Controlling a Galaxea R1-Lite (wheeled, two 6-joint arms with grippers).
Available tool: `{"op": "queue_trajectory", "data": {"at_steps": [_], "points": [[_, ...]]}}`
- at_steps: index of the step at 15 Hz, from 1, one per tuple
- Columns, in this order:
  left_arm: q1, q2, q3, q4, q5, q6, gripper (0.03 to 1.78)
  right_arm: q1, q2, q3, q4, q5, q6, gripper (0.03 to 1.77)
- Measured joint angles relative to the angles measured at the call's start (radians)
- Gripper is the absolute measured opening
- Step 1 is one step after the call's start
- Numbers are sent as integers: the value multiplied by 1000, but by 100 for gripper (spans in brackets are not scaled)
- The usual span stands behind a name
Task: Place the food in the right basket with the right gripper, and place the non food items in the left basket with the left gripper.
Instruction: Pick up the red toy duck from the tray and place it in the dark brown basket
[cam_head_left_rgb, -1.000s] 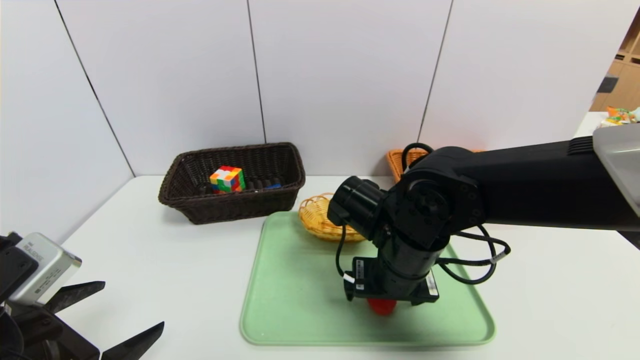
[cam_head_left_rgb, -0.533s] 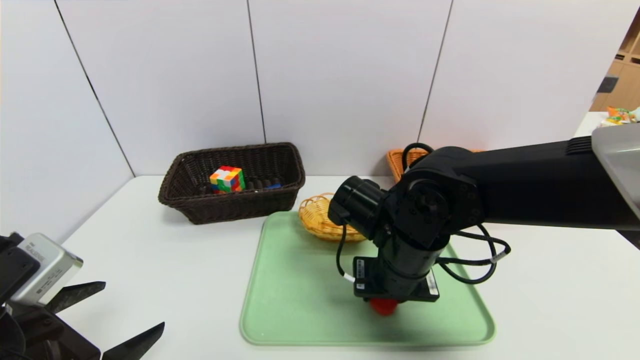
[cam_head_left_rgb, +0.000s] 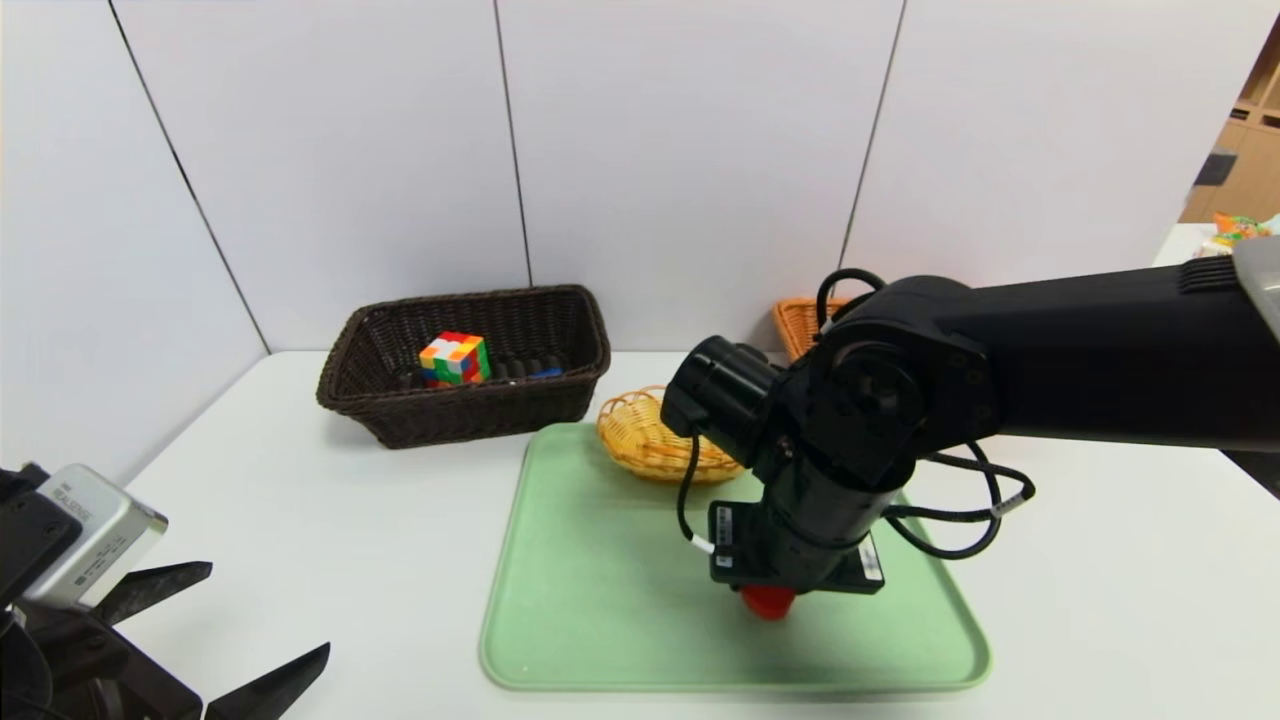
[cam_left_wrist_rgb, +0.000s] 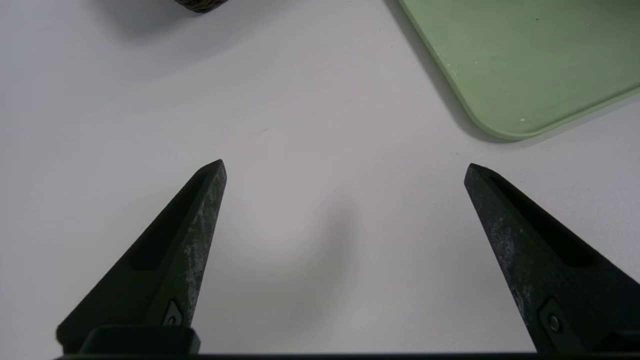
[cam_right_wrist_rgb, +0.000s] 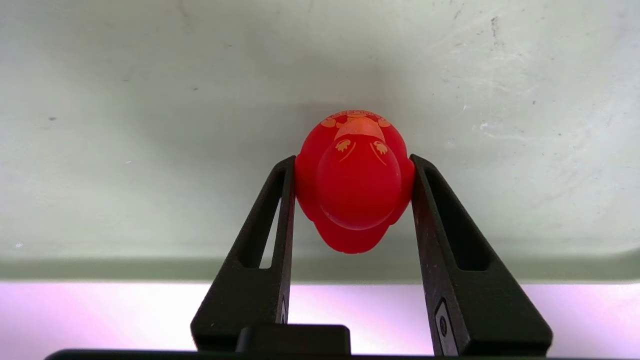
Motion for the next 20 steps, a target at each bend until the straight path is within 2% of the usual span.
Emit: {"op": "queue_trajectory", "data": {"at_steps": [3,6,9,12,14,20], "points": [[0,2,0,0,0,0,169,16,-57,-29,6,-19,-22,70],[0,4,-1,-1,0,1,169,56,-132,-77,33,-86,-51,70],[0,9,-2,-12,0,1,169,109,-192,-199,124,-139,-60,69],[0,12,-2,-12,0,1,169,155,-248,-296,157,-210,-125,69],[0,13,-2,-12,0,3,169,168,-279,-315,95,-240,-185,69],[0,17,-3,-12,1,3,169,169,-290,-317,-230,-243,-365,68]]}}
